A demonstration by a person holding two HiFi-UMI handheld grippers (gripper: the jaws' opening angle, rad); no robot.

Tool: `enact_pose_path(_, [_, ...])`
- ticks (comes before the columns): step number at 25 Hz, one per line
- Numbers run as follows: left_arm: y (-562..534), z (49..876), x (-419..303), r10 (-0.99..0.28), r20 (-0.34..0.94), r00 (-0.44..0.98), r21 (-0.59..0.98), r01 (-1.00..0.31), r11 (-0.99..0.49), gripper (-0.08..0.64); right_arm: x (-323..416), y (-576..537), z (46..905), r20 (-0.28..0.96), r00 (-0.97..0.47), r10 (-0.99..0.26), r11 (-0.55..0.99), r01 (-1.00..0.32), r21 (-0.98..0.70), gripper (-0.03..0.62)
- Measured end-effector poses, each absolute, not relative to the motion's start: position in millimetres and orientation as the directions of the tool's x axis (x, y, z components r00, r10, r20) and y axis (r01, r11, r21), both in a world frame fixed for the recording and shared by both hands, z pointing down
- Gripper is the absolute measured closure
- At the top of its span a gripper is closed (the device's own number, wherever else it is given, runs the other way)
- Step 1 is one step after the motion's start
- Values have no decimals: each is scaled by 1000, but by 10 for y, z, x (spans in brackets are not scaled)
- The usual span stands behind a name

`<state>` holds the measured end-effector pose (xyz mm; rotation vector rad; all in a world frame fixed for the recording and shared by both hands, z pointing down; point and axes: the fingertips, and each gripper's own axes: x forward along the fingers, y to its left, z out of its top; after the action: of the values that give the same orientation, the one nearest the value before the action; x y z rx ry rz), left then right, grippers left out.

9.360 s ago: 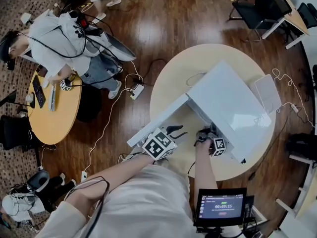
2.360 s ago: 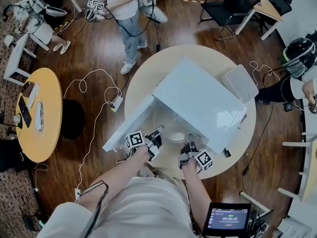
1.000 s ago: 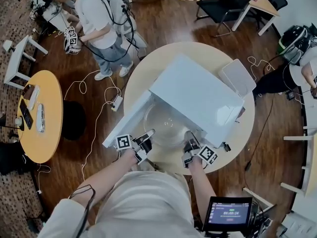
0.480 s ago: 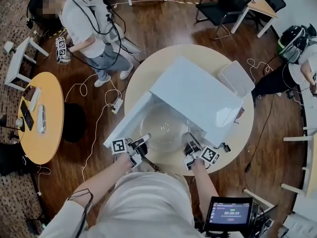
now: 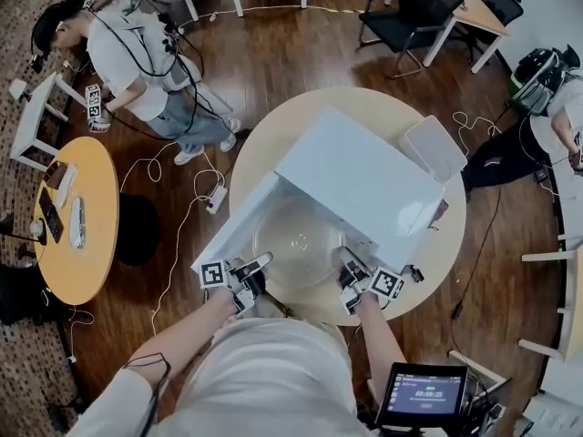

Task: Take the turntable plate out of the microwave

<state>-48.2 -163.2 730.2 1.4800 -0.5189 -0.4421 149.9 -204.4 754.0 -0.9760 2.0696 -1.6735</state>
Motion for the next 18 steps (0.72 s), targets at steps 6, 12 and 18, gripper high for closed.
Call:
enact_pose_path(6, [-1571,7149,-507,-550,43,834,999,-22,44,525,1414,-2045,7379,147,-784,-603,137,-284,-949,508])
enact_pose_path(12, [-1508,7020,-578,-534,28,845,999,-12,34,525,1346,-1975,7219,143,-830,-539,187,-283,-941,508])
enact_pose_path(18, [-1534,6841,-543,-512,9,859,1000,-11,-1,525,1354,-1981,7033,107,-872,-477,238,-245,-940,508])
